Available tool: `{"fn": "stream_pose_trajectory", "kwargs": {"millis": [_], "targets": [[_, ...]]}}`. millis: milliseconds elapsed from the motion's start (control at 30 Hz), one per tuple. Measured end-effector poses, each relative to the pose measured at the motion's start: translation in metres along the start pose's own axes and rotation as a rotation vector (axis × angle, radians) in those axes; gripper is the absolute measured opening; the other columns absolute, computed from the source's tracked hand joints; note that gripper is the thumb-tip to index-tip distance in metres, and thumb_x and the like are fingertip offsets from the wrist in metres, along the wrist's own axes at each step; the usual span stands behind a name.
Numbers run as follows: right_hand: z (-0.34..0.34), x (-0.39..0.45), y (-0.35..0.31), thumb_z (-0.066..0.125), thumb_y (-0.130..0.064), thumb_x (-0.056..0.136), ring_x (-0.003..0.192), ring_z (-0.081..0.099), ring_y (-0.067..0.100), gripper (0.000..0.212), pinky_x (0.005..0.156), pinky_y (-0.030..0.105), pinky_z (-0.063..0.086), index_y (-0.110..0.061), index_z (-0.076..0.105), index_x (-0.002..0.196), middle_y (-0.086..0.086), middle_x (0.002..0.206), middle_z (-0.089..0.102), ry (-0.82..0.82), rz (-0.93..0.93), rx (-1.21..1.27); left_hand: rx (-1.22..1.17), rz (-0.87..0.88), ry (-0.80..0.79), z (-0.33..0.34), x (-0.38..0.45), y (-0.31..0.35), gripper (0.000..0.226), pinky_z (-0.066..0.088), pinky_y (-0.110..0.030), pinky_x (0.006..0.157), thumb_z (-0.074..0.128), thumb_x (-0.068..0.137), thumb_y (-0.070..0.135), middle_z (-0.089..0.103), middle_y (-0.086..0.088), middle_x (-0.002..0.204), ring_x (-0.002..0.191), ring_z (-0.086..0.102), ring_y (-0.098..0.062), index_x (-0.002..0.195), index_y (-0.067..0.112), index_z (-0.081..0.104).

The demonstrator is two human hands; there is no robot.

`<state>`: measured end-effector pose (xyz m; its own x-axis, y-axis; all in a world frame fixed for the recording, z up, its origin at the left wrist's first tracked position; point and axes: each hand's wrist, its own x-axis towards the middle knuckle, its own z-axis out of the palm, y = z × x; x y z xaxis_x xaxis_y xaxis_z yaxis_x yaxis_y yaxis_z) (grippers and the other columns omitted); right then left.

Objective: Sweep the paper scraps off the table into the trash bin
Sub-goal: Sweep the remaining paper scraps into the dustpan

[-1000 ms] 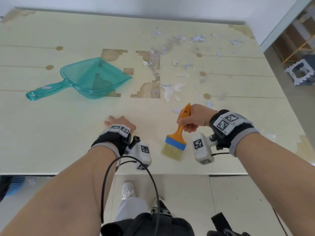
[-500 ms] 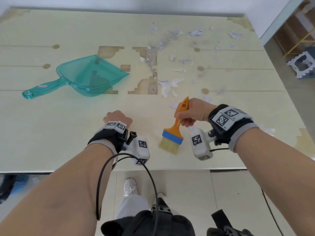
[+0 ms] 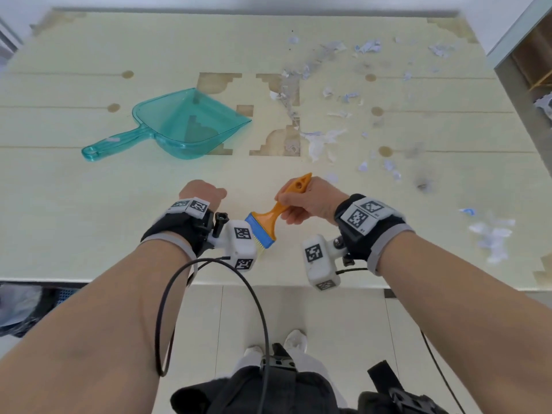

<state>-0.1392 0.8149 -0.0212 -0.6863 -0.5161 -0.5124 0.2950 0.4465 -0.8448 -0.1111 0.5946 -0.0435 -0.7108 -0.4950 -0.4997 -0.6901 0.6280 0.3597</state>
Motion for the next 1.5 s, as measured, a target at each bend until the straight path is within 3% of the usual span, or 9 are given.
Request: {"fn": "stream_pose_trajectory", "kwargs": {"millis": [167,267,367,633,900,1100,1200,1400,1500], "targets": [[-0.02,-0.019,0.008,0.059,-0.011,0.09,0.044,0.062,0.01,0.012,0.046,0.019,0.051,-0.001,0.065,0.088,0.009,0.06,0.065,0.137,0.092,-0.205,-0.084,0.047,-0.069,0.0,-0.01,-0.011,0.032,0.036,-0.024,0.059,0.055,0.092,0.025,0.053,-0.005,0.087,0.085,0.046,-0.02,0.062,0.022,0.046],[-0.052,-0.04,0.012,0.058,-0.011,0.089,0.04,0.059,0.007,0.013,0.045,0.018,0.051,-0.002,0.065,0.083,0.007,0.056,0.064,0.373,0.103,-0.288,0.024,0.073,-0.067,0.001,-0.016,-0.007,0.015,0.038,-0.027,0.074,0.05,0.092,0.023,0.055,-0.009,0.096,0.088,0.05,-0.024,0.087,0.011,0.058],[-0.071,-0.058,0.009,0.057,-0.01,0.089,0.039,0.057,0.007,0.016,0.049,0.02,0.05,-0.009,0.06,0.074,0.011,0.062,0.062,0.539,0.07,-0.273,0.024,0.098,-0.078,0.007,-0.022,-0.004,0.03,0.045,-0.032,0.088,0.052,0.091,0.023,0.065,-0.014,0.112,0.105,0.059,-0.031,0.11,0.003,0.065],[-0.041,-0.073,0.021,0.059,-0.01,0.091,0.047,0.06,0.013,0.01,0.046,0.019,0.049,-0.001,0.064,0.09,0.012,0.064,0.064,0.264,0.171,-0.197,0.048,0.164,-0.129,0.023,-0.038,0.015,0.034,0.046,-0.032,0.09,0.053,0.091,0.024,0.065,-0.016,0.116,0.103,0.06,-0.03,0.114,0.002,0.064],[-0.1,-0.081,0.016,0.057,-0.007,0.089,0.055,0.059,0.016,0.019,0.061,0.026,0.05,0.006,0.065,0.101,0.01,0.065,0.06,0.568,0.054,-0.284,-0.006,0.136,-0.12,0.04,-0.041,0.039,0.032,0.044,-0.03,0.082,0.057,0.089,0.024,0.066,-0.016,0.115,0.096,0.058,-0.03,0.111,0.002,0.066],[-0.119,-0.081,0.016,0.059,-0.008,0.089,0.051,0.06,0.013,0.01,0.054,0.021,0.053,-0.002,0.066,0.094,0.011,0.066,0.064,0.278,0.138,-0.376,-0.006,0.132,-0.1,0.056,-0.045,0.071,0.032,0.045,-0.03,0.086,0.056,0.09,0.025,0.066,-0.014,0.116,0.107,0.06,-0.032,0.111,0.004,0.066],[-0.13,-0.077,0.026,0.056,-0.007,0.089,0.061,0.059,0.022,0.014,0.066,0.031,0.052,0.0,0.066,0.098,0.012,0.069,0.062,0.385,0.102,-0.369,-0.004,0.131,-0.101,0.065,-0.045,0.085,0.028,0.042,-0.027,0.079,0.056,0.089,0.025,0.067,-0.012,0.107,0.09,0.057,-0.028,0.106,0.006,0.067],[-0.193,-0.105,0.02,0.058,-0.012,0.087,0.039,0.05,0.012,0.013,0.041,0.02,0.04,-0.009,0.063,0.076,0.001,0.044,0.059,0.631,0.012,-0.165,0.042,0.158,-0.075,0.082,-0.049,0.121,0.01,0.037,-0.026,0.071,0.055,0.087,0.023,0.057,-0.006,0.085,0.079,0.05,-0.025,0.082,0.014,0.057],[-0.215,-0.124,0.026,0.06,-0.015,0.084,0.038,0.048,0.014,0.01,0.038,0.018,0.038,-0.008,0.062,0.077,0.011,0.055,0.059,0.608,0.205,-0.317,0.015,0.169,-0.085,0.09,-0.051,0.137,0.014,0.036,-0.026,0.071,0.056,0.087,0.023,0.056,-0.007,0.083,0.078,0.049,-0.025,0.076,0.014,0.055]]}}
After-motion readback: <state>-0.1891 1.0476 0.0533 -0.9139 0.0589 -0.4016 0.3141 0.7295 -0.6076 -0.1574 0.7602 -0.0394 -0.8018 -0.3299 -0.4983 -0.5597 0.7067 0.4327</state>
